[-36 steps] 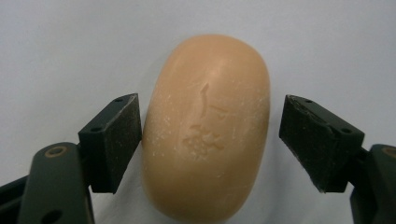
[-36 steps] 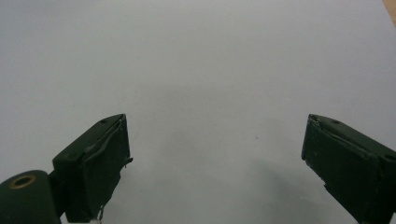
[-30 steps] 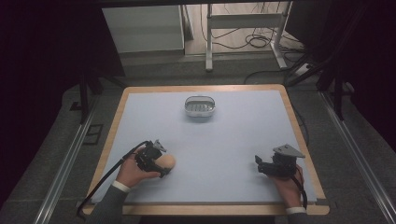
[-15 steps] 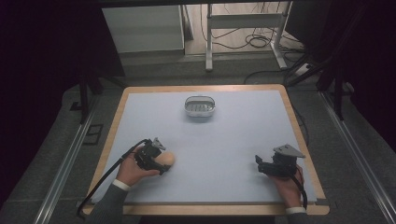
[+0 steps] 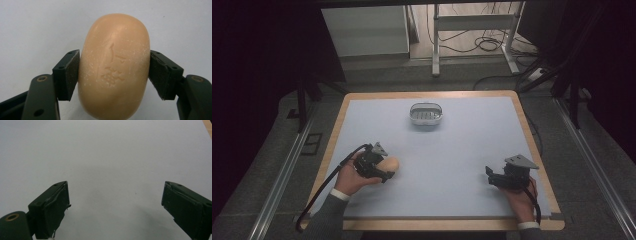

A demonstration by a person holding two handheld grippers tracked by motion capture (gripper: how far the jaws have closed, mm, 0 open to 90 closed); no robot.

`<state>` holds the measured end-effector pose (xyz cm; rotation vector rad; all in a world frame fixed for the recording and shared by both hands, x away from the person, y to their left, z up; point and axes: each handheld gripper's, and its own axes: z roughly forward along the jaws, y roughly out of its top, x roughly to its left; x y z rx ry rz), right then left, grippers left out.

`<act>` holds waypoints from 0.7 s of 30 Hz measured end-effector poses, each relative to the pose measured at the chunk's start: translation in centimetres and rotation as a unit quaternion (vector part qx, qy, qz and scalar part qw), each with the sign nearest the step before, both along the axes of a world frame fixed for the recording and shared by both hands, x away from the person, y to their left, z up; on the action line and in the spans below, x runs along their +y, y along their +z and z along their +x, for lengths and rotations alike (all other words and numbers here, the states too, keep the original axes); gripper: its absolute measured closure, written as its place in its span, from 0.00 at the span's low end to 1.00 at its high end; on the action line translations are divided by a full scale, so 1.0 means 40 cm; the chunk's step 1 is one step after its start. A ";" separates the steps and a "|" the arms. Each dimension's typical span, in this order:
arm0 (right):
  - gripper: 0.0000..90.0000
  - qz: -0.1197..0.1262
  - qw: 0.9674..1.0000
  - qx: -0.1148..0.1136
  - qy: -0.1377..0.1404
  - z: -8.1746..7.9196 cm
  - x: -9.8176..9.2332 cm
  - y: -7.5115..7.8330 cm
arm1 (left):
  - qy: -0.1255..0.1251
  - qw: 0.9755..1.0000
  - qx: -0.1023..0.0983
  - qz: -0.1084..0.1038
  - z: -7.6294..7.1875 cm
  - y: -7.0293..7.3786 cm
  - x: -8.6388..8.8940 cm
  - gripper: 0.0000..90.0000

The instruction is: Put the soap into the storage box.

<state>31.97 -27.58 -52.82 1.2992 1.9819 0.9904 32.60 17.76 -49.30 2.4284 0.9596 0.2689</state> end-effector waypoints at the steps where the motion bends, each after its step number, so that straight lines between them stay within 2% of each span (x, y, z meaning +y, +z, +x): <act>1: 0.09 0.000 1.000 0.000 0.000 0.000 0.000 0.000 | 0.000 1.000 0.000 -0.001 0.001 0.002 -0.001 0.34; 8: 0.09 0.001 1.000 0.001 0.000 0.001 -0.001 0.000 | -0.006 1.000 0.003 -0.010 0.007 0.007 -0.003 0.34; 21: 0.09 0.000 1.000 0.002 0.000 0.001 0.000 0.000 | -0.006 1.000 -0.007 -0.013 0.021 0.026 -0.014 0.34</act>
